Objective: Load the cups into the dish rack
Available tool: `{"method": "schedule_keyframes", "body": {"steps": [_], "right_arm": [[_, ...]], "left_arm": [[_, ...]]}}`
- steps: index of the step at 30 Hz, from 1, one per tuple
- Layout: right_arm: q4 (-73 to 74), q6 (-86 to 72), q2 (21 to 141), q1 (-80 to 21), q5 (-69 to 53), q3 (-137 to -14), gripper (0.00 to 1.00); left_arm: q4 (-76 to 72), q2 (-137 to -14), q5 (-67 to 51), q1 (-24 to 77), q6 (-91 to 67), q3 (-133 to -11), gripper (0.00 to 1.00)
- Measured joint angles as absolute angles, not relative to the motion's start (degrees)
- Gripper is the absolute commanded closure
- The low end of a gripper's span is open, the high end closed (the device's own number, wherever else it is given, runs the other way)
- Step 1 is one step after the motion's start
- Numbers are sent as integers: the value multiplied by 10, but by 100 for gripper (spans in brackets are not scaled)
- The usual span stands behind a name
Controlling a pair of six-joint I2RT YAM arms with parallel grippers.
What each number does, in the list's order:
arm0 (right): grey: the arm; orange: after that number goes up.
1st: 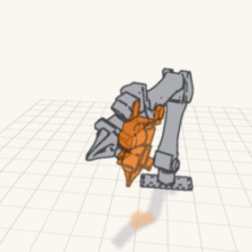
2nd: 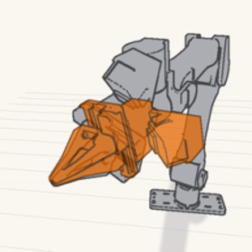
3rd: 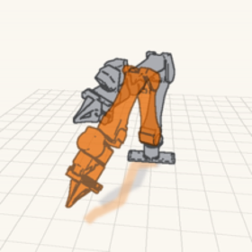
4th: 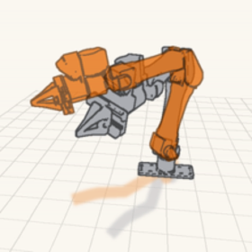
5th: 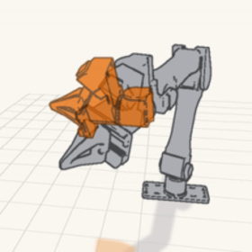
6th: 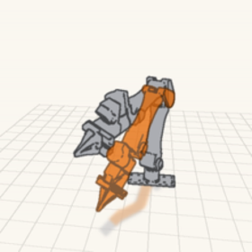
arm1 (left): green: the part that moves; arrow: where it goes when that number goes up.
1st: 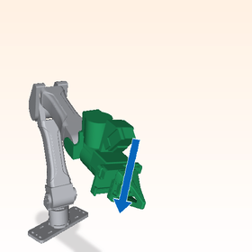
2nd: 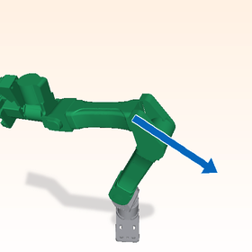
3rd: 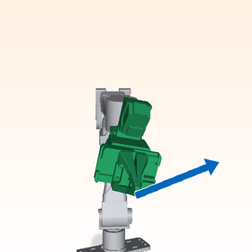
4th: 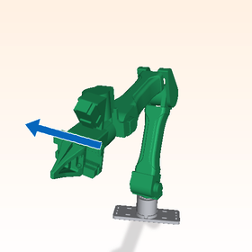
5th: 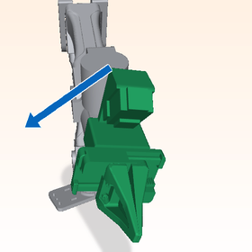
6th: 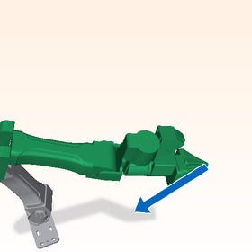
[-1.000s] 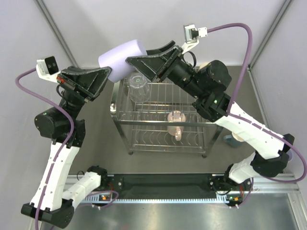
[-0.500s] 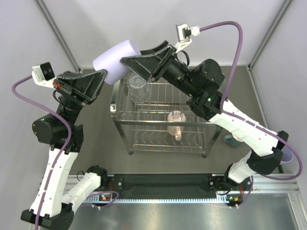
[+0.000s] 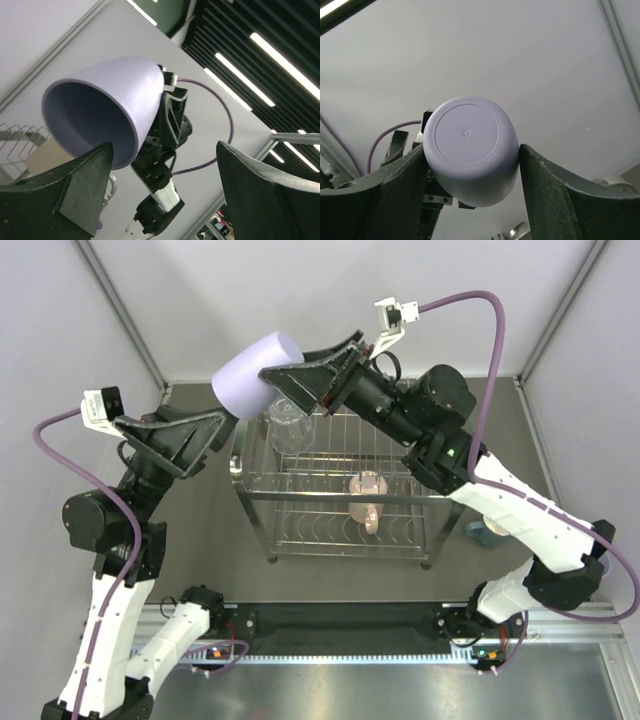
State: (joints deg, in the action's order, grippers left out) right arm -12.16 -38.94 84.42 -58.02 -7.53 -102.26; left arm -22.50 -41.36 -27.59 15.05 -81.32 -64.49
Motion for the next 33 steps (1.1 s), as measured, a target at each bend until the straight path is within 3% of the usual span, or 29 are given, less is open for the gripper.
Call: {"method": "schedule_keyframes", "body": {"steps": [5,15,33], "right_arm": [[2,-315,828,-580,-27,-1049,100],[289,-138,828,-580,190,-1155,100],[510,-96,874,-555,321,-1183,100]], "left_arm": [[-125,-402,-272,150,-772,-646,12],[103,-399,-246,150,-643,-713,13],[208,-402,-229,150,-584,-738,15]]}}
